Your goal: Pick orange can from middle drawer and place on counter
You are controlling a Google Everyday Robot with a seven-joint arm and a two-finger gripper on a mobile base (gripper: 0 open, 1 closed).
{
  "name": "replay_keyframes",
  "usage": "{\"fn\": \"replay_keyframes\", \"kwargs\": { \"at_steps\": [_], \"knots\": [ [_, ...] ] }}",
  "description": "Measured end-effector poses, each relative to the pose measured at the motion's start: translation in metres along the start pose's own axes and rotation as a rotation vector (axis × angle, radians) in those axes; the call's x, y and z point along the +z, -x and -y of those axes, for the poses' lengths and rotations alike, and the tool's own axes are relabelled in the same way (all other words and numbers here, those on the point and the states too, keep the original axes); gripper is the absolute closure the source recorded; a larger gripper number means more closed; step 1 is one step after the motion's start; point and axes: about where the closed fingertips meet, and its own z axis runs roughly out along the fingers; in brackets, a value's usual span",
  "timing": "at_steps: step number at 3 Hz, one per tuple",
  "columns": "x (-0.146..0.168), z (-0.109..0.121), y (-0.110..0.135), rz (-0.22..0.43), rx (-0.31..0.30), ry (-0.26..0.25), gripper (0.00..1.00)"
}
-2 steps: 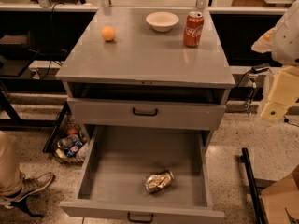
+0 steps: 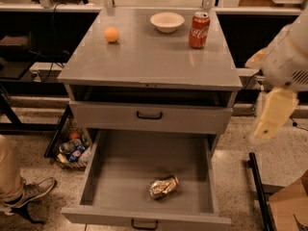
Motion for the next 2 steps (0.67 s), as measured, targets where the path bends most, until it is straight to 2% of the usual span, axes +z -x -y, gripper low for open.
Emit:
{"fn": "replay_keyframes", "kwargs": {
  "at_steps": [1,2],
  "knots": [
    [0.1119,-0.0362,0.0311,0.121,-0.082,0.074,0.00],
    [0.1161,-0.0364,0.0323,0.125,-0.090,0.075,0.00]
  ]
}}
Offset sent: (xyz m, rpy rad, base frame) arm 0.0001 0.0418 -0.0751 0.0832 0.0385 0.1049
